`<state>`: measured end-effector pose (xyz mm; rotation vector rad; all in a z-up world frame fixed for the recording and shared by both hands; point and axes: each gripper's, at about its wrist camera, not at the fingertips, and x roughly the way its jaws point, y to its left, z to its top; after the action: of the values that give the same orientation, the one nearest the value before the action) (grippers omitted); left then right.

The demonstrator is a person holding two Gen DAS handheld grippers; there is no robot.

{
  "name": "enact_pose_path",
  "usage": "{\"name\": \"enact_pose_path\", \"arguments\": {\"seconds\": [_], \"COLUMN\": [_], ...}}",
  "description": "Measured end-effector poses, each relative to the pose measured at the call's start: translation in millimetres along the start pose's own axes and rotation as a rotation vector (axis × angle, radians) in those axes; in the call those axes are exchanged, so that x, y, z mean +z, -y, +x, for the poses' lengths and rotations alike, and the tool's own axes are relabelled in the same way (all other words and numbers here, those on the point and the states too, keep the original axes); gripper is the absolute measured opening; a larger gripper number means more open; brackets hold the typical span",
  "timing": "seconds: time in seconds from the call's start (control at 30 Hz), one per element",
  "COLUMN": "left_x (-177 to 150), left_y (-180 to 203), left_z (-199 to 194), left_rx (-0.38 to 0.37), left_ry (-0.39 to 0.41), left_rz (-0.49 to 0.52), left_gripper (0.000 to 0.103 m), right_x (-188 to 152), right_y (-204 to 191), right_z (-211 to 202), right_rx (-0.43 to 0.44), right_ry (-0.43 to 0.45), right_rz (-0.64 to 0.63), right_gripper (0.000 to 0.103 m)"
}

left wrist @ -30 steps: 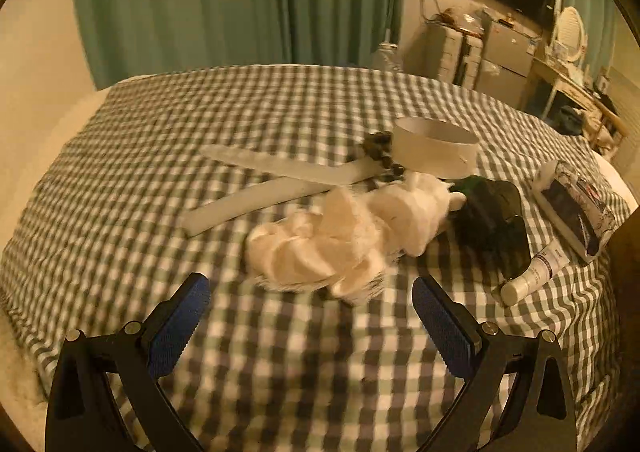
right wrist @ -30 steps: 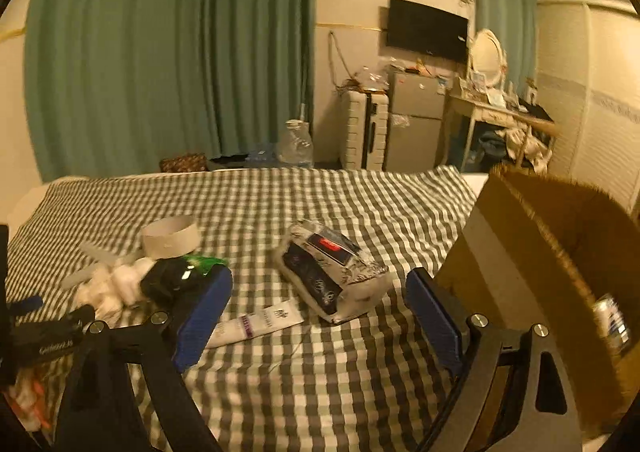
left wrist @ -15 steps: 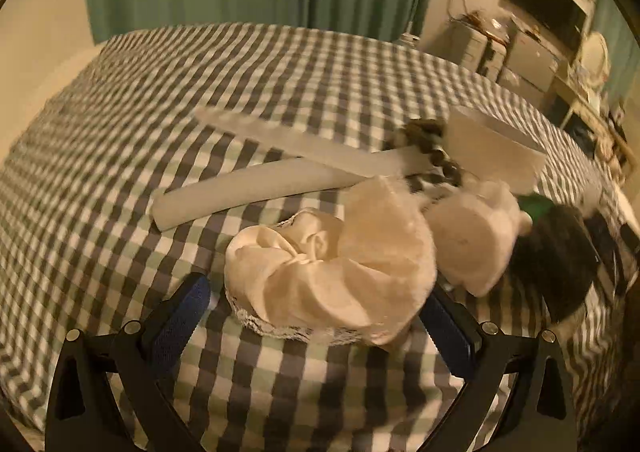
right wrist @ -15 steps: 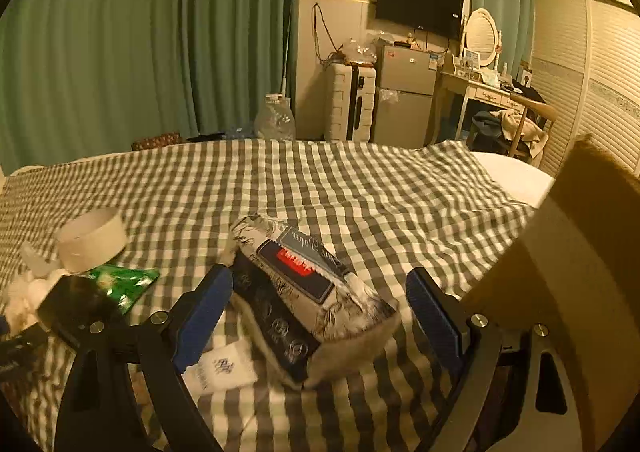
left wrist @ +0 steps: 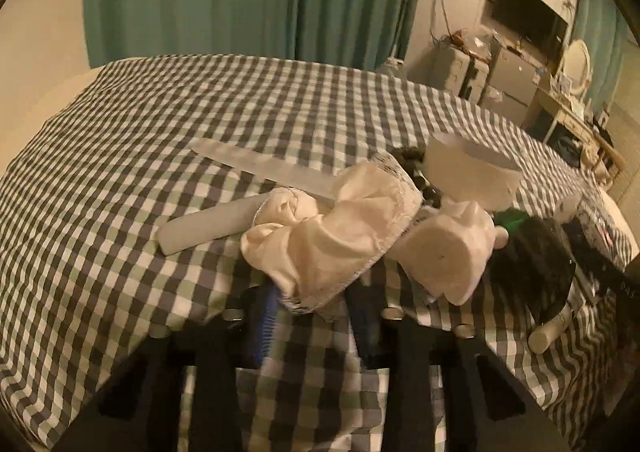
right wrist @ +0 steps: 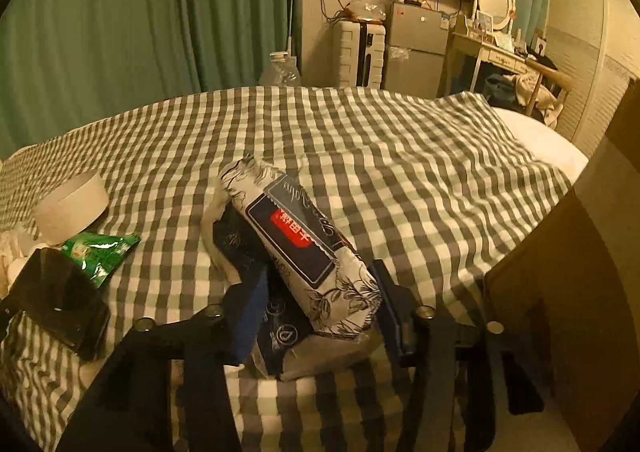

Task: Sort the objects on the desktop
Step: 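Grasp the black-and-white wet-wipes pack with the right tool while the left grasps the cream lace cloth, then carry the wet-wipes pack and lace cloth toward the cardboard box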

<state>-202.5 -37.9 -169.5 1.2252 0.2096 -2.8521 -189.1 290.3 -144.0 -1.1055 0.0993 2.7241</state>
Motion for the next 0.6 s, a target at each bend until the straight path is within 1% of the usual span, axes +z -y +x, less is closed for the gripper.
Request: {"name": "enact_pose_path", "arguments": {"seconds": [0.07, 0.17, 0.23, 0.4, 0.47, 0.53, 0.6], "left_x": [1.3, 2.6, 2.7, 2.1, 4.0, 4.3, 3.0], "left_y": [-5.9, -12.1, -15.0, -18.6, -18.5, -18.5, -16.3], "left_z": [-2.5, -12.1, -22.6, -43.1, -51.7, -62.5, -76.6], "left_rx": [0.005, 0.028, 0.044, 0.073, 0.067, 0.054, 0.06], "left_ry": [0.012, 0.047, 0.074, 0.086, 0.089, 0.091, 0.098], "left_rz": [-0.015, -0.024, -0.034, -0.046, -0.045, -0.047, -0.032], "left_gripper": [0.018, 0.016, 0.016, 0.016, 0.016, 0.016, 0.016], "right_x": [-3.1, -8.6, -12.2, -18.8, -17.3, -23.1, -23.1], "right_y": [0.9, -0.4, -2.8, -13.8, -16.7, -21.5, -20.6], "right_z": [-3.1, -15.1, -24.8, -54.1, -67.0, -86.0, -96.2], "right_rx": [0.003, 0.017, 0.019, 0.028, 0.04, 0.048, 0.054], "right_ry": [0.0, 0.0, 0.002, 0.023, 0.031, 0.046, 0.04], "right_rz": [0.009, 0.015, 0.001, -0.023, -0.024, -0.028, -0.031], "right_gripper": [0.041, 0.035, 0.034, 0.033, 0.033, 0.033, 0.033]}}
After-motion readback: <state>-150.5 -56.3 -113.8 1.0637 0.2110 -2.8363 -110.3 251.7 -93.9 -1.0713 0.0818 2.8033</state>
